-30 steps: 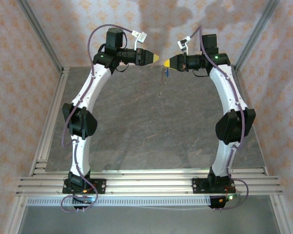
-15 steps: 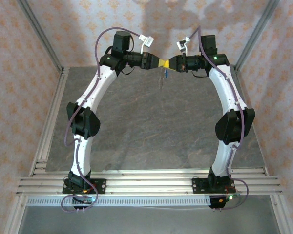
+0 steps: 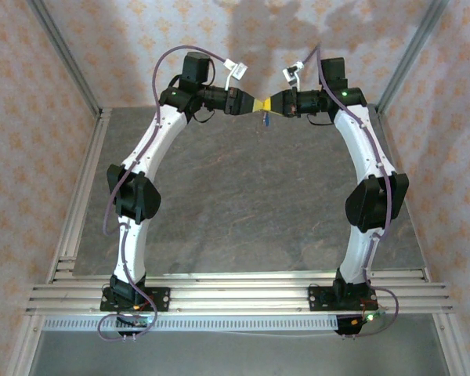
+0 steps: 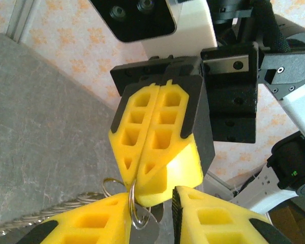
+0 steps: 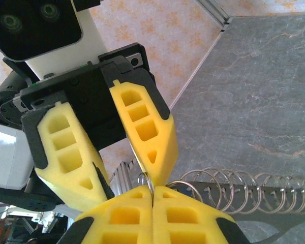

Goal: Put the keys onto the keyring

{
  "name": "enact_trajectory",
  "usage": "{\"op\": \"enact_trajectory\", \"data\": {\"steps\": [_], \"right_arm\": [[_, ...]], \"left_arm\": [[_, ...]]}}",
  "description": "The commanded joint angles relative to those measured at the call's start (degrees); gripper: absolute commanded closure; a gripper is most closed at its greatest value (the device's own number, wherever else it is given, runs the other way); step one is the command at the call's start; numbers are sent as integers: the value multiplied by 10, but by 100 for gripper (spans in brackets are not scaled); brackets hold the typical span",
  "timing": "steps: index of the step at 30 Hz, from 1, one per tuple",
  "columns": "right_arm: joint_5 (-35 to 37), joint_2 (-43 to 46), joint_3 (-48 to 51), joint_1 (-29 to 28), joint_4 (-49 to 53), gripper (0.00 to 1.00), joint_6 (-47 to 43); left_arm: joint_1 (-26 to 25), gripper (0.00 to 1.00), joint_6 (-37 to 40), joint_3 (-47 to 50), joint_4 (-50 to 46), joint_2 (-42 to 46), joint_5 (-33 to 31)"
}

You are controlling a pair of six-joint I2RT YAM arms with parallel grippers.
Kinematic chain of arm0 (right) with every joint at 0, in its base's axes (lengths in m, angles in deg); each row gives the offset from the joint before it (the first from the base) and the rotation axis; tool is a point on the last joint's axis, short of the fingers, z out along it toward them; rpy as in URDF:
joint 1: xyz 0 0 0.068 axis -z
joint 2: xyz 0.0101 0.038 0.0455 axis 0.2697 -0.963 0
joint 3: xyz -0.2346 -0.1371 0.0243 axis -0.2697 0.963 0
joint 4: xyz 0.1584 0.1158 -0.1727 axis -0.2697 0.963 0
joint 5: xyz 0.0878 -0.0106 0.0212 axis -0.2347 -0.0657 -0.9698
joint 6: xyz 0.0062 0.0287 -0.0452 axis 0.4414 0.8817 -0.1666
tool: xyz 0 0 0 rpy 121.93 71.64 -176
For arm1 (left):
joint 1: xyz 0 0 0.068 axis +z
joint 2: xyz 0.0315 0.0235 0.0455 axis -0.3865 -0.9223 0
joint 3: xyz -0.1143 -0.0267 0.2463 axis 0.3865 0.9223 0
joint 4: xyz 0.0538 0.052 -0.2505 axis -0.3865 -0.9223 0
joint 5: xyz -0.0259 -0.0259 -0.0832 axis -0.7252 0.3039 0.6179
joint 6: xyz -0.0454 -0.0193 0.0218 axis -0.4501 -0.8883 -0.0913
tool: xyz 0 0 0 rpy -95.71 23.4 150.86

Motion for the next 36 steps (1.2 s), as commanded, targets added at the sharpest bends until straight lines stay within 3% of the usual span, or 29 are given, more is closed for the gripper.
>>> {"op": "enact_trajectory", "data": {"steps": [1, 14, 25, 30, 36], "right_arm": [[-2, 17, 0, -1, -24, 100, 2], [-4, 19, 6, -1, -31, 100, 7], [-8, 26, 15, -1, -27, 100, 0], [-9, 30, 17, -2, -24, 100, -3], [-3, 42, 24, -1, -25, 100, -6]], "left_arm": [[2, 75, 34, -25, -38, -4, 37], [-2, 81, 43, -40, -56, -11, 31], [-8, 88, 8, -43, -11, -14, 16], [-13, 100, -5, -42, 5, -13, -1], [-19, 100, -40, -9, 60, 1, -38]]}}
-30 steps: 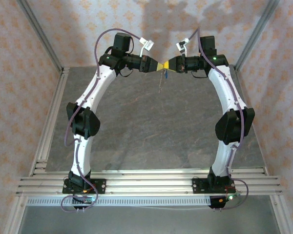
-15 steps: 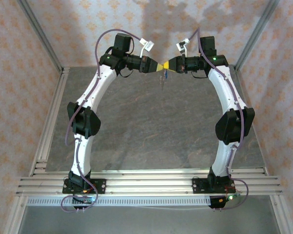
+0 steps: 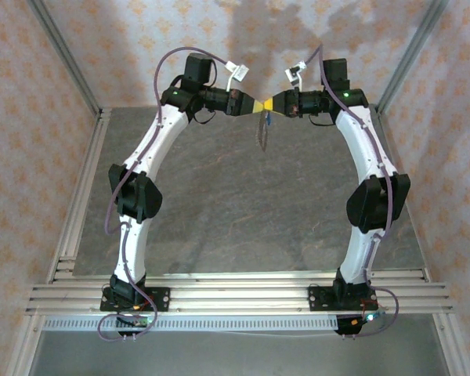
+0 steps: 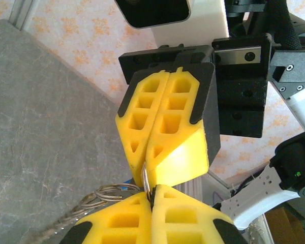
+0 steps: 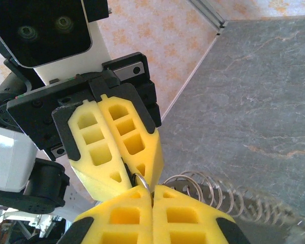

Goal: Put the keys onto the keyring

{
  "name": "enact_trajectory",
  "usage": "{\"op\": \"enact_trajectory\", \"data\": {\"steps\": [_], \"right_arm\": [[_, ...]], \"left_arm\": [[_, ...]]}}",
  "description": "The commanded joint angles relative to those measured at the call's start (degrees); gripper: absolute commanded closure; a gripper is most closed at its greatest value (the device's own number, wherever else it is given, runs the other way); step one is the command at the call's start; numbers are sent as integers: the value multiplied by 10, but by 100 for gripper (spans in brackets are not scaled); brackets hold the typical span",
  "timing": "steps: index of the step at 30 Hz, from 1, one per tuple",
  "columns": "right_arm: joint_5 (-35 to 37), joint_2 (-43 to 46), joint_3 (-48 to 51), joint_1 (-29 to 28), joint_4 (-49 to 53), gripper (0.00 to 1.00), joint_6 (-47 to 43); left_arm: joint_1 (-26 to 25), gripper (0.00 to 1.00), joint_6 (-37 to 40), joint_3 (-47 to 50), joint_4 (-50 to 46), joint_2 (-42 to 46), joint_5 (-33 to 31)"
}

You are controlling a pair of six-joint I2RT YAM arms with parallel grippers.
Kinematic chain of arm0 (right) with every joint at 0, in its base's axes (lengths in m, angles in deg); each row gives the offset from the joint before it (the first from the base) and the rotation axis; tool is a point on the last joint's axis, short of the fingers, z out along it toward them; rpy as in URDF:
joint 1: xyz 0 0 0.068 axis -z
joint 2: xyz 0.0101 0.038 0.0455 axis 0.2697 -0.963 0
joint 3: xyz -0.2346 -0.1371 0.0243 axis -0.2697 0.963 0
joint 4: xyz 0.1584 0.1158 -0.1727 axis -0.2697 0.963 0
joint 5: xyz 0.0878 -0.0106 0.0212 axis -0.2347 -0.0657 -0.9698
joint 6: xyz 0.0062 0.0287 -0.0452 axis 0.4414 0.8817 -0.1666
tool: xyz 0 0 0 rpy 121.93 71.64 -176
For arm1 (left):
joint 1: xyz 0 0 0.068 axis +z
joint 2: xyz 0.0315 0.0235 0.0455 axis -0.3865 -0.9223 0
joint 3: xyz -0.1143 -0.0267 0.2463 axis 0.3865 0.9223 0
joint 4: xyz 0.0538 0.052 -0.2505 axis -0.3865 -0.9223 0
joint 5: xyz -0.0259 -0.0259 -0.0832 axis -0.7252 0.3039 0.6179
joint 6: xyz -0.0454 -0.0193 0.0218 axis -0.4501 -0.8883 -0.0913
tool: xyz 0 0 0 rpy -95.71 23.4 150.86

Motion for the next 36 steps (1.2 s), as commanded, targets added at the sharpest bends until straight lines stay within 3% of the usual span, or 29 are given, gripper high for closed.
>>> {"op": "enact_trajectory", "data": {"steps": [1, 3, 10, 15, 20, 27, 30, 36], "right_arm": [[-5, 36, 9, -5, -11, 100, -9], [5, 45, 19, -2, -30, 99, 7], [70, 124, 118, 31, -230, 70, 153], [140, 213, 246, 62, -415, 65, 278], [252, 296, 360, 65, -504, 62, 334], [377, 373, 467, 25, -525, 61, 309], [391, 381, 479, 3, -530, 61, 281], [351, 380, 484, 1, -591, 62, 274]], "left_arm": [[-14, 100, -42, 19, 102, 17, -29], [-14, 100, -72, 54, 157, 31, -47], [-14, 100, -132, 125, 272, 65, -79], [-14, 100, -173, 171, 352, 95, -94], [-19, 100, -177, 218, 401, 136, -116], [-35, 100, -177, 284, 470, 196, -159], [-41, 100, -177, 297, 484, 207, -164], [-47, 100, -177, 295, 479, 211, -155]]}}
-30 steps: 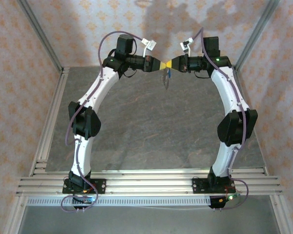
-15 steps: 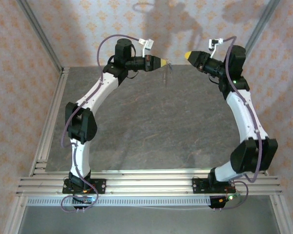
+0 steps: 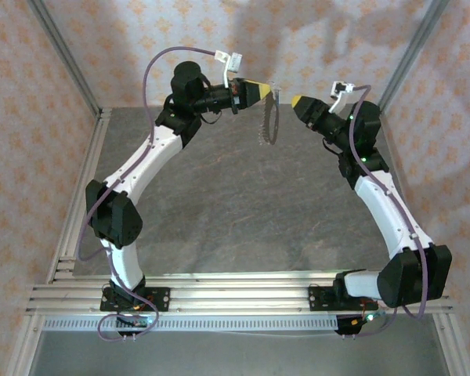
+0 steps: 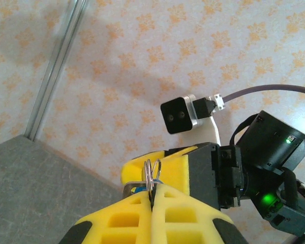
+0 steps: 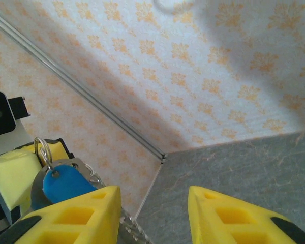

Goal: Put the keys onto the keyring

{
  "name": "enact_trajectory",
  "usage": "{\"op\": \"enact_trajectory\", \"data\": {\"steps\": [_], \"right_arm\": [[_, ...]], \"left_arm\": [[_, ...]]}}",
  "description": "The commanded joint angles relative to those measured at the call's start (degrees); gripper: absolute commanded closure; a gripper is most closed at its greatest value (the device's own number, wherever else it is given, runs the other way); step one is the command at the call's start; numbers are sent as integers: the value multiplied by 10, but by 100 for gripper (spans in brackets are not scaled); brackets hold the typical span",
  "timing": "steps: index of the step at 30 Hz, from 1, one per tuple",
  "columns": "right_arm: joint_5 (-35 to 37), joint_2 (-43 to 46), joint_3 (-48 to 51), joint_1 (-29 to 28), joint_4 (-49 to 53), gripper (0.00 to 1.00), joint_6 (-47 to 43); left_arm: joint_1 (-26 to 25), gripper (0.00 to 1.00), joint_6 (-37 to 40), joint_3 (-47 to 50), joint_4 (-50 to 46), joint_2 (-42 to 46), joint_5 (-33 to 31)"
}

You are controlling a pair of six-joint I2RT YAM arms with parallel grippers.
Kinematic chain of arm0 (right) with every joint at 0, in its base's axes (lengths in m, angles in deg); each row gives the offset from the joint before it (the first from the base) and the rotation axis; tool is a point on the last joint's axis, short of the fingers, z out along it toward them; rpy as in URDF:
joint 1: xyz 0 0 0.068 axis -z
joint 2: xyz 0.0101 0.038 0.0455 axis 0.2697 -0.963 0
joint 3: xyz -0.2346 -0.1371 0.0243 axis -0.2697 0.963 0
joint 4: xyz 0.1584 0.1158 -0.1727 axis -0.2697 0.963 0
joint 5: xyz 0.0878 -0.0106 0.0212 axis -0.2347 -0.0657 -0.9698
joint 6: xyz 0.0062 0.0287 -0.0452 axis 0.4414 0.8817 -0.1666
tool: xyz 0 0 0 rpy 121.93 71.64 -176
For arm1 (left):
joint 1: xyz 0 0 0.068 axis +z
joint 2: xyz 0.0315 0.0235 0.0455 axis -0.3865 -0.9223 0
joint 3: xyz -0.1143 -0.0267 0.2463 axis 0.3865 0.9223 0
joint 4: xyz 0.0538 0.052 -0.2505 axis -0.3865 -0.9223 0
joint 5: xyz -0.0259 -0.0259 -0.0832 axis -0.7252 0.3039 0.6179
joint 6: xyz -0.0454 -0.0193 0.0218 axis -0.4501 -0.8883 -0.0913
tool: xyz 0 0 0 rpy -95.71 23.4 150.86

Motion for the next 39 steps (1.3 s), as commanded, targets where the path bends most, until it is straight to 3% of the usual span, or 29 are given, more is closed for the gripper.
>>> {"op": "enact_trajectory", "data": {"steps": [1, 11, 28, 33, 39], "right_arm": [[-15, 14, -5, 2, -77, 62, -13], [-122, -10, -82, 1, -70, 63, -22], [-193, -71, -125, 1, -84, 66, -16], [-204, -75, -121, 1, -85, 76, -15], [-205, -61, -100, 1, -87, 96, -20]], "left_arm": [[-1, 100, -2, 4, 32, 16, -1], [-5, 100, -2, 2, 24, 18, 18], [-13, 100, -27, -32, 19, 6, 37], [-12, 100, -27, -35, 17, 5, 34], [-13, 100, -31, -40, 20, -1, 31]]}}
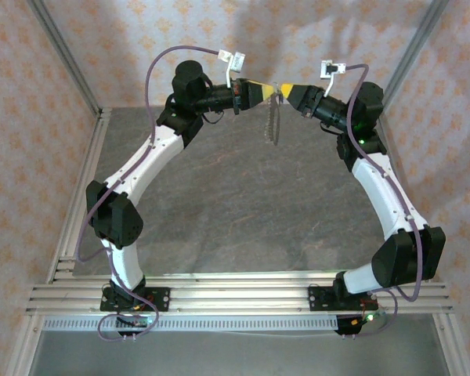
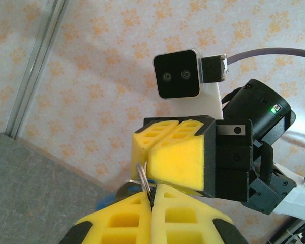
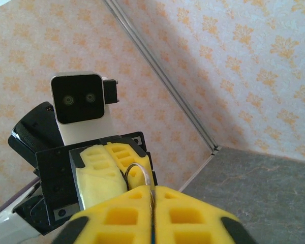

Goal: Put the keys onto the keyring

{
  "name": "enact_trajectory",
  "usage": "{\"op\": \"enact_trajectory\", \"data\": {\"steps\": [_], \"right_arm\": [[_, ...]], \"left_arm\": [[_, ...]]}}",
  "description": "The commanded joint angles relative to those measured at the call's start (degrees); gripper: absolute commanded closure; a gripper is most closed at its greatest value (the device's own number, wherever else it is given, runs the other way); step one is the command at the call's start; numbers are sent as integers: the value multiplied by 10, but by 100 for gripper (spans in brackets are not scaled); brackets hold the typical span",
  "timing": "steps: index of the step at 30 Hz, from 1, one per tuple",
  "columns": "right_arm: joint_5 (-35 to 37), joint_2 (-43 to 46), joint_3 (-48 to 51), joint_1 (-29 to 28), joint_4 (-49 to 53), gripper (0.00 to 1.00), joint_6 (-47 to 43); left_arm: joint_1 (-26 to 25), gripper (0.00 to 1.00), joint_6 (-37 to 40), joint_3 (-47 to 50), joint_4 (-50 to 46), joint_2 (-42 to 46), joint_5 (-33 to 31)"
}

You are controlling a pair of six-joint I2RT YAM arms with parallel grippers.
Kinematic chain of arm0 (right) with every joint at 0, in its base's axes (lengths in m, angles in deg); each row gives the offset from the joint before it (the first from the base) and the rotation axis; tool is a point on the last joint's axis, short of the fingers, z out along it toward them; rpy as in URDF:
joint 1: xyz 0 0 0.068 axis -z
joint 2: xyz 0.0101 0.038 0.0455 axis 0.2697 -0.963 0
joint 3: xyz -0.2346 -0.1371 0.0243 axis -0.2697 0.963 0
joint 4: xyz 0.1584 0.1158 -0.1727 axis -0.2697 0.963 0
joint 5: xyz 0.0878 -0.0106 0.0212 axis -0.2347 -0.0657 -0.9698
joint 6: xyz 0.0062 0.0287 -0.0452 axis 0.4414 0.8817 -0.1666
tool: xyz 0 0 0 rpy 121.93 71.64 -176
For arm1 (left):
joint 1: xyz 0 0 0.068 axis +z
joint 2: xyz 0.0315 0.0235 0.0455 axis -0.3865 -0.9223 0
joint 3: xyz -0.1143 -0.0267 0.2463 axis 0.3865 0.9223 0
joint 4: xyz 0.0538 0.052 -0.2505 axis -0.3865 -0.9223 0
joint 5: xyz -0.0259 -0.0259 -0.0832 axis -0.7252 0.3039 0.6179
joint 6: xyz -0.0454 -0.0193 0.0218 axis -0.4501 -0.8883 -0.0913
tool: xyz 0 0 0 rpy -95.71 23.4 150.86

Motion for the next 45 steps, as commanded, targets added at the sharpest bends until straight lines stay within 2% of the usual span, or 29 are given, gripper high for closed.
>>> {"op": "enact_trajectory", "data": {"steps": [1, 9, 20, 30, 35, 45], "right_arm": [[-14, 17, 10, 1, -27, 99, -9], [-13, 30, 25, -3, -26, 100, -9], [21, 42, 28, -39, 21, 100, -47], [53, 39, 42, -41, 37, 100, -60], [38, 19, 51, -50, -18, 100, -13], [33, 14, 36, -84, 17, 100, -36]], "left_arm": [[-3, 100, -12, -29, 23, -2, 11], [-3, 100, -23, -29, 35, -6, -2], [-7, 100, -29, -27, 46, -7, -5], [-8, 100, -33, -17, 57, -2, -10], [-8, 100, -36, -13, 62, -1, -9], [-12, 100, -42, -13, 73, -6, -14]]}}
